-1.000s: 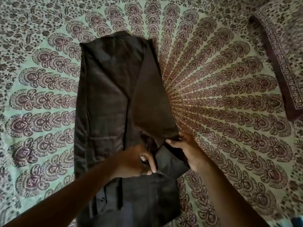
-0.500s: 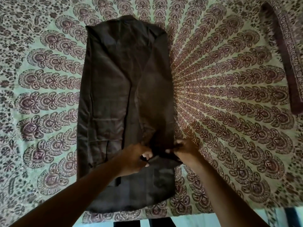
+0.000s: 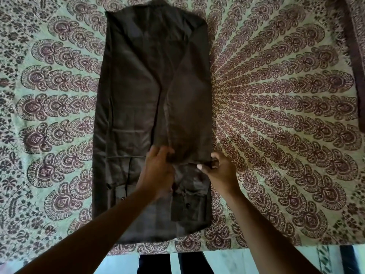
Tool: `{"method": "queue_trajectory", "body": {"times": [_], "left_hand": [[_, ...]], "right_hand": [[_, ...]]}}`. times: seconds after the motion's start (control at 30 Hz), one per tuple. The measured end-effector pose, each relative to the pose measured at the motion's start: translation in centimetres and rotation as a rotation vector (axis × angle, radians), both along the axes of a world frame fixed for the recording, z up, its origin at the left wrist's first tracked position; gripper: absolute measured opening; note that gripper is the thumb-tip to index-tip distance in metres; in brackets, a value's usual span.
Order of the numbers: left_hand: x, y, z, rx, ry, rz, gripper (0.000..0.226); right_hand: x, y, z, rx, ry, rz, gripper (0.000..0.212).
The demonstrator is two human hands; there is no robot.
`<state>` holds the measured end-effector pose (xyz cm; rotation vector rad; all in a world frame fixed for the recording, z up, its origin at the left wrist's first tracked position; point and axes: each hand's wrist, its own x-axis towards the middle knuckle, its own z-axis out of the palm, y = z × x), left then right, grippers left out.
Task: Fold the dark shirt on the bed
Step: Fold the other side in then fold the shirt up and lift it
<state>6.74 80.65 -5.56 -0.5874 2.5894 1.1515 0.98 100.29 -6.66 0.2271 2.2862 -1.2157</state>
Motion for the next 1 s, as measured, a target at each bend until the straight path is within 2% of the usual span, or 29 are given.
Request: {"method": "queue_trajectory", "body": {"times": [0.13,0.2,0.33,0.47,0.53,0.63,0.73,0.83,0.9,1.0], "left_hand": [[-5.7,-1.2,-0.3,0.075,-0.007,0.349,0.059],[-8.3,-2.1,-0.4,0.104,-0.031,0.436,0.060],[-10.9,-3.6,-0.8,0.100,-0.059,0.491,0.053],[-10.6,-5.2,-0.8,0.048,-0.054,0.464,0.041],[-10.3,-5.9,-0.9,0.007,-0.067,0.427,0.036],[-10.0,-6.8,-1.4,0.003,-0.080,0.391,0.034],[-10.2,-7.2,-1.2,-0.022,-0.075,0.356,0.030],[-10.0,-7.1,-0.8,0.022,-0.056,0.346,0.029],[-9.1,-6.7,-0.6,0.051,-0.126,0.327,0.035],[-7.1,-5.7,0.5,0.045,-0.321,0.244,0.043]], "right_hand": [[-1.8,-1.7,-0.6,-0.037,0.084,-0.073,0.020],[-2.6,-2.6,-1.1,-0.067,0.110,-0.060,0.019],[-3.7,-3.6,-2.1,-0.044,0.133,-0.059,0.030],[-3.8,-4.6,-2.3,-0.035,0.145,-0.114,0.044],[-3.4,-5.1,-2.4,-0.031,0.109,-0.080,0.042],[-2.8,-5.4,-2.4,0.025,0.097,0.000,0.028],[-2.2,-5.0,-1.8,0.090,0.079,-0.010,0.029],[-1.5,-4.0,-1.1,0.095,-0.003,0.004,0.043],[-0.8,-3.2,-0.6,0.086,-0.085,0.052,0.054],[0.2,-2.1,0.3,0.054,-0.166,0.116,0.045]]}}
